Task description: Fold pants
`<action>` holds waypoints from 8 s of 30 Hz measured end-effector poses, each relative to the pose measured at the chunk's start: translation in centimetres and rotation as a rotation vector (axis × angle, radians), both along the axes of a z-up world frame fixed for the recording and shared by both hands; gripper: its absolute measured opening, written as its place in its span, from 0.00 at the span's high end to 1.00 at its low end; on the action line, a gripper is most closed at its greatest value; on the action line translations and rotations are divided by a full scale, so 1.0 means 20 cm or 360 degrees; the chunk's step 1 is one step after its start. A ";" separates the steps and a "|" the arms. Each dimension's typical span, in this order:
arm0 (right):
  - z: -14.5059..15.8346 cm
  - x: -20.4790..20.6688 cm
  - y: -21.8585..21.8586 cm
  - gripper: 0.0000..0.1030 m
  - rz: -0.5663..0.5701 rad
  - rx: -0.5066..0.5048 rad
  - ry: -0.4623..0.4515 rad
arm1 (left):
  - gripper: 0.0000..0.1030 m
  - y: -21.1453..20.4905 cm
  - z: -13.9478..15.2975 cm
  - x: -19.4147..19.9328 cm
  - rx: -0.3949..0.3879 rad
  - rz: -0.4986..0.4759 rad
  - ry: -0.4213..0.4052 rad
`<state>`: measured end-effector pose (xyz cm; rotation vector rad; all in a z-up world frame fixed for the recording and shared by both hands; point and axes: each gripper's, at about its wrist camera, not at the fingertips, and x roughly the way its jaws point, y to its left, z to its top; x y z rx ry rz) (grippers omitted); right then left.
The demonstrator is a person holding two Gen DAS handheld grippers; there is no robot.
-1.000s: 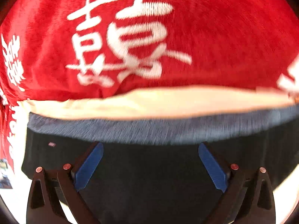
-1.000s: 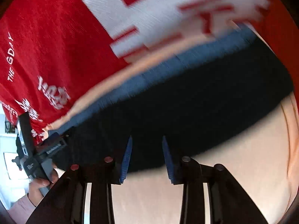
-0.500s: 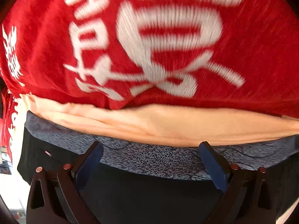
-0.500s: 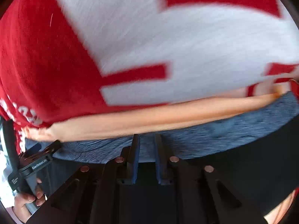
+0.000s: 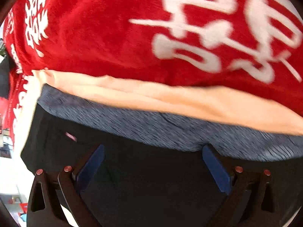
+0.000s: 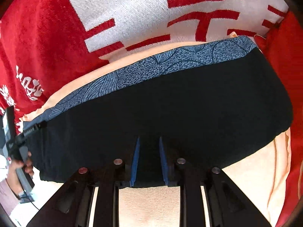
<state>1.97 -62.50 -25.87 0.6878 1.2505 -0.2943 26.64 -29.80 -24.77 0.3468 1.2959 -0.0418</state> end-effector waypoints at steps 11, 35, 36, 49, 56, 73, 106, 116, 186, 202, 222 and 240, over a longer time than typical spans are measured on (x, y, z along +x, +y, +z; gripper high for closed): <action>0.00 0.01 0.05 0.67 0.0025 -0.0017 -0.0023 | 0.00 -0.26 0.17 -0.26 -0.0048 -0.0263 0.0152; -0.02 -0.47 -0.36 0.65 -0.0547 0.0061 0.0053 | 0.00 -0.79 0.08 -0.72 -0.0176 -0.0534 0.0263; -0.02 -0.50 -0.37 0.65 -0.0597 0.0117 0.0019 | 0.00 -0.80 0.09 -0.72 -0.0165 -0.0543 0.0254; -0.16 -0.51 -0.23 0.62 -0.0617 0.0557 -0.0254 | 0.00 -0.80 0.04 -0.76 -0.0157 -0.0512 0.0258; -0.14 -0.64 -0.30 0.62 -0.0790 0.0582 -0.0428 | 0.00 -0.74 -0.01 -0.74 -0.0181 -0.0482 0.0271; -0.27 -0.40 -0.51 0.84 -0.0906 0.0760 -0.0664 | 0.16 -0.81 0.06 -0.77 -0.0156 -0.0504 0.0283; 0.57 0.15 0.32 0.84 0.0102 -0.0344 -0.0427 | 0.41 -0.71 0.29 -0.79 -0.0467 -0.0664 0.0067; 0.25 0.58 1.18 0.67 0.0532 -0.0902 -0.0045 | 0.41 0.10 0.17 -0.47 -0.0246 -0.0468 0.0078; 0.01 0.44 0.62 0.97 0.0196 0.0105 -0.0076 | 0.01 -0.18 0.10 -0.49 -0.0423 -0.0461 0.0242; 0.05 0.34 0.72 0.85 0.0319 0.0266 -0.0077 | 0.01 0.20 0.36 -0.59 -0.0183 -0.0191 0.0201; 0.19 0.48 1.55 0.75 0.1270 -0.0255 -0.0176 | 0.01 0.56 0.24 -0.56 -0.0232 -0.0108 0.0281; 0.32 0.57 1.41 0.48 0.0726 -0.0059 0.0010 | 0.01 0.93 0.24 -0.32 -0.0367 0.0080 0.0225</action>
